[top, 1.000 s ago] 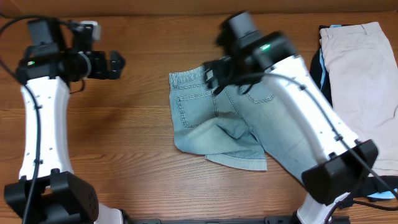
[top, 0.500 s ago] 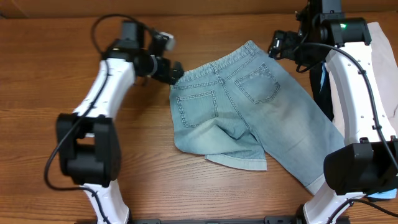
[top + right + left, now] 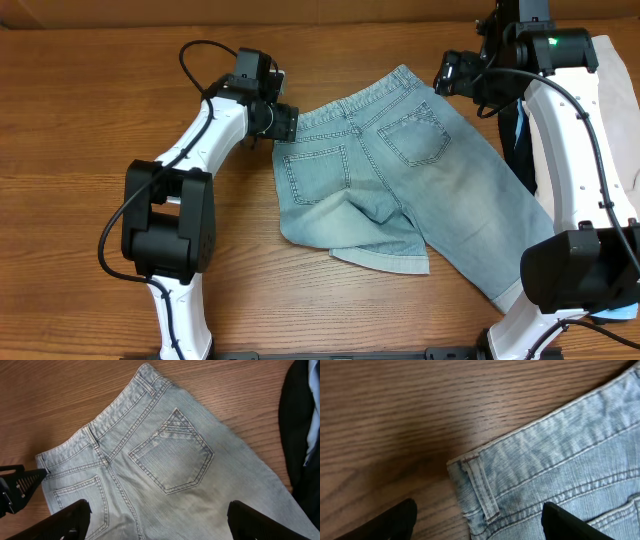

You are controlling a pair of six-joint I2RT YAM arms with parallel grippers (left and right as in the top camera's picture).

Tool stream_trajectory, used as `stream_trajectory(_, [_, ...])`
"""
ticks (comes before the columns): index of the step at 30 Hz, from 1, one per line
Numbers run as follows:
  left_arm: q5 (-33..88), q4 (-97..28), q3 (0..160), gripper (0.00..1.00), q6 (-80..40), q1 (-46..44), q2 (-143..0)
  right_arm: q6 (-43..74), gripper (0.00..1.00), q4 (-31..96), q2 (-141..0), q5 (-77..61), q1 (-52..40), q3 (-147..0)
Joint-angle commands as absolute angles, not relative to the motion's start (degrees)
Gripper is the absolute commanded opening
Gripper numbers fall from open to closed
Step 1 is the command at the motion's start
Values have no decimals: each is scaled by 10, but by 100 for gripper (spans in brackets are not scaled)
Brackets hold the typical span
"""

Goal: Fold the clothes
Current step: 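Grasp the shorts waistband with left gripper and drag it left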

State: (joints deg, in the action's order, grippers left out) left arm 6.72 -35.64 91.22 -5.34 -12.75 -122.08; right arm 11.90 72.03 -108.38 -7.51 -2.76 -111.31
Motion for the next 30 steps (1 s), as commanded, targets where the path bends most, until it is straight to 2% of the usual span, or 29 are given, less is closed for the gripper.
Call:
stream_trajectory(1, [51, -358, 914, 79, -78, -133, -1237, 116, 90, 719, -1074, -75, -29, -1113])
stream_trajectory(3, [52, -358, 913, 73, -78, -134, -1248, 116, 89, 719, -1074, -75, -29, -1113])
stream_trajectory(8, [48, -351, 913, 69, -77, -135, -1262, 116, 86, 719, -1074, -75, -29, -1113])
stream_trajectory(11, [49, -347, 913, 61, -77, -135, -1262, 116, 84, 719, -1074, -75, -29, -1113])
stream_trajectory(14, [59, -333, 913, 34, -77, -136, -1263, 116, 84, 717, -1074, -75, -29, -1113])
stream_trajectory(15, [60, -329, 913, 29, -74, -137, -1263, 116, 83, 717, -1074, -75, -29, -1113])
stream_trajectory(16, [60, -326, 913, 18, -66, -139, -1263, 116, 83, 717, -1074, -75, -29, -1113])
stream_trajectory(18, [60, -325, 913, 5, -53, -142, -1263, 116, 83, 718, -1074, -75, -29, -1113])
stream_trajectory(24, [34, -328, 917, 4, -12, -148, -1262, 116, 82, 719, -1074, -75, -29, -1113])
stream_trajectory(27, [2, -362, 957, 4, -12, -126, -1261, 116, 81, 719, -1074, -76, -29, -1110])
stream_trajectory(30, [-21, -439, 1061, 4, -13, -71, -1261, 117, 79, 716, -1074, -78, -35, -1096])
